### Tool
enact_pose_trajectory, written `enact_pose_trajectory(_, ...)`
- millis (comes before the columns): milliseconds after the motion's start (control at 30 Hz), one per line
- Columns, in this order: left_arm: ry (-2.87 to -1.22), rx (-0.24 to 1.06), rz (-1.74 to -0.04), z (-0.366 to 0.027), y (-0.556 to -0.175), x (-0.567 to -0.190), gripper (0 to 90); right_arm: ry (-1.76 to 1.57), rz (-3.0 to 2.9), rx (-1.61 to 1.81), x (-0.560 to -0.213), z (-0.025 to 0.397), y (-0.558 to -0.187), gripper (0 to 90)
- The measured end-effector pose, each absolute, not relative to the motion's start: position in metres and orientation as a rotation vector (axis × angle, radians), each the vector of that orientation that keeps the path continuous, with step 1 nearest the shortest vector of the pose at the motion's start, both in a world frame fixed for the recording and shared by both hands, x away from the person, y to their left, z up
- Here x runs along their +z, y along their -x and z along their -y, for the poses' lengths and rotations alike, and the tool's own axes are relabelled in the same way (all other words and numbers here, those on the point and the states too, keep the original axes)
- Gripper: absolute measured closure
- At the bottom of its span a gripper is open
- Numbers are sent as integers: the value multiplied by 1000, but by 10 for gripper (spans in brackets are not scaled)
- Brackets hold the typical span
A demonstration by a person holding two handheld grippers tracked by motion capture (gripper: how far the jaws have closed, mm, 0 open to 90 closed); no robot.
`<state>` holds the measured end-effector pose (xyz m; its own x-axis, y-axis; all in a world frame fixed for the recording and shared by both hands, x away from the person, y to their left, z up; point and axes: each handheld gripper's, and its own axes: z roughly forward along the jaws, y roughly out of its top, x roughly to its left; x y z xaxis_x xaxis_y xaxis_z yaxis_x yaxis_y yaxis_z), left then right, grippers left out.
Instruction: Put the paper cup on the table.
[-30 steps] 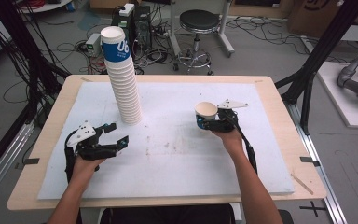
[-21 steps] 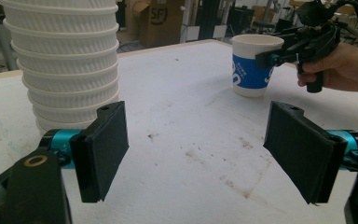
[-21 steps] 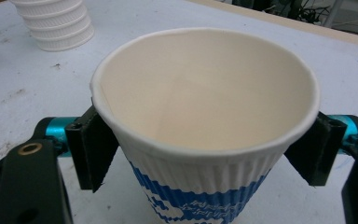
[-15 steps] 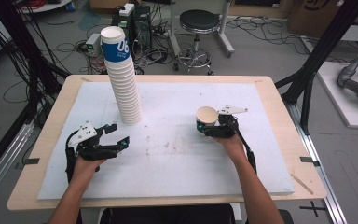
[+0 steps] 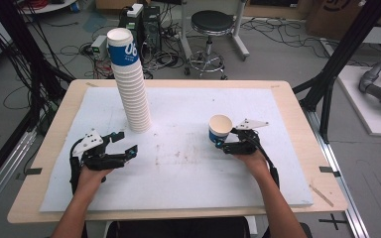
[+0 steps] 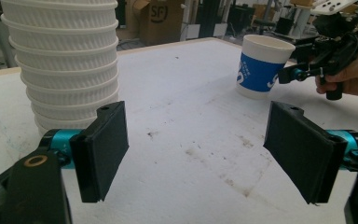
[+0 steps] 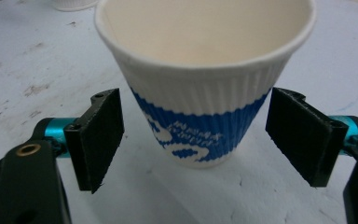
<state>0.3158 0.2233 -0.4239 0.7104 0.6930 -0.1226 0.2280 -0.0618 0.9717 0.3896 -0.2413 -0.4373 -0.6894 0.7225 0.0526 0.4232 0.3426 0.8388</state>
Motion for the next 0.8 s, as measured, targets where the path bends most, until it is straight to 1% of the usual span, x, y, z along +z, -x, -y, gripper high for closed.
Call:
enact_pose_trajectory(167, -1628, 444, -757, -223, -317, -424, 214, -1010, -2267, 1288, -431, 251, -380, 196)
enact_pose_trajectory(300, -1613, 434, -756, -222, -318, -424, 214, -989, -2218, 1321, -418, 264, -364, 196)
enact_pose_trajectory(500, -1607, 438, -757, -222, -319, -424, 214, -969, -2148, 1370, -410, 279, -349, 197)
enact_pose_trajectory(800, -1613, 447, -743, -218, -315, -422, 214, -931, -2088, 1413, -401, 288, -331, 197)
